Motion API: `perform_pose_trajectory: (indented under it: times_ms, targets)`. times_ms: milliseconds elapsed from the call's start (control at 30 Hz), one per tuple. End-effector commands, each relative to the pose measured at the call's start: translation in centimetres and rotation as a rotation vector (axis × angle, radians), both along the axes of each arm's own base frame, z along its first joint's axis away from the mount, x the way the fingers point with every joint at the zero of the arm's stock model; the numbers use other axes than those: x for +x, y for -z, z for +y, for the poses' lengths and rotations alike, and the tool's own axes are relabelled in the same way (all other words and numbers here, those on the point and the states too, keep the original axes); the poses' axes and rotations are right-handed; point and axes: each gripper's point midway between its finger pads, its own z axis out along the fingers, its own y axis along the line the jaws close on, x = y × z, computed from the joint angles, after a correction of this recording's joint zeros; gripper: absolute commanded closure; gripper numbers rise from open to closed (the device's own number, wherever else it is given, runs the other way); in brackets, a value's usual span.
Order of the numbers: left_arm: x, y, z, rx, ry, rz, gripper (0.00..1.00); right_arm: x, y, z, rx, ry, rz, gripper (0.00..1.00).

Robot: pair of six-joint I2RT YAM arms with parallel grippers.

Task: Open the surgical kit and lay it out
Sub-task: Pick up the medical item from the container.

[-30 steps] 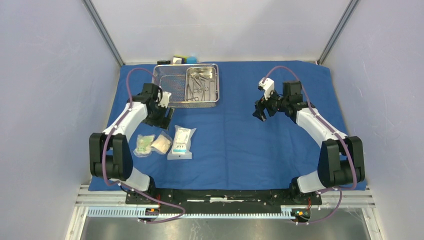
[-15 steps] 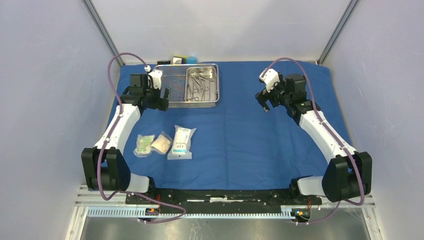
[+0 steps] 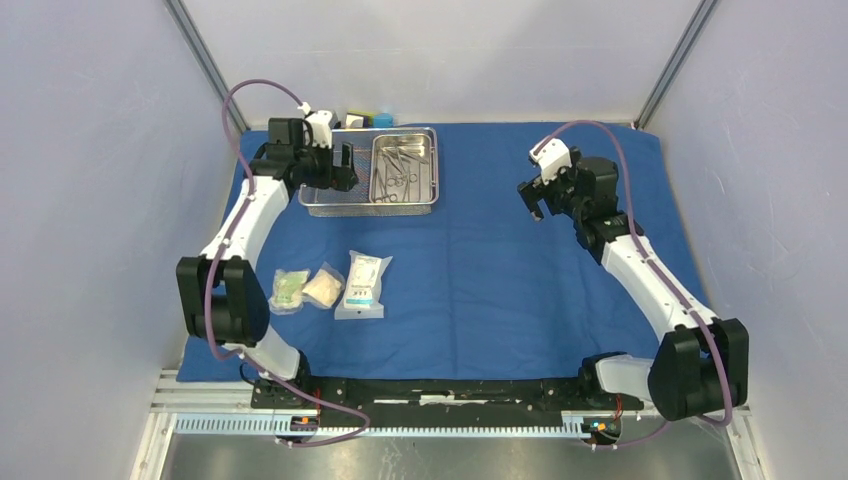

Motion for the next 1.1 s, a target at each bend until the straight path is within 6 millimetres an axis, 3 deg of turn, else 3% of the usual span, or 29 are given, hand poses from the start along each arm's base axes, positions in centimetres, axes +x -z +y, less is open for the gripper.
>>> perform_pose_trajectory:
  times_ms: [0, 200, 400, 600, 833, 1067]
  targets:
    - [2.1, -2.7, -2.8, -0.103, 0.041, -0.034, 0.0, 0.9, -0.2, 0.4, 0.065, 0.016, -0.017, 0.02]
    - [3.9, -3.2, -4.8, -0.082, 0.062, -0.041, 0.0, 0.8, 2.6, 0.5, 0.037, -0.002, 0.043, 0.02]
    - [5.8, -1.7, -8.4, -0.048, 0.058, 0.027, 0.0, 0.4, 5.6, 1.3, 0.018, -0.064, 0.119, 0.02]
    - [9.0, -0.8, -10.4, -0.083, 0.043, 0.048, 0.0, 0.2, 7.2, 1.2, -0.014, -0.085, 0.159, 0.02]
    - [11.2, 2.8, -13.1, -0.128, 0.043, 0.141, 0.01, 0.0, 8.6, 1.2, -0.039, -0.102, 0.197, 0.02]
    - [12.0, 6.7, -13.6, -0.037, 0.014, 0.183, 0.13, 0.1, 9.6, 1.0, -0.058, -0.102, 0.22, 0.02]
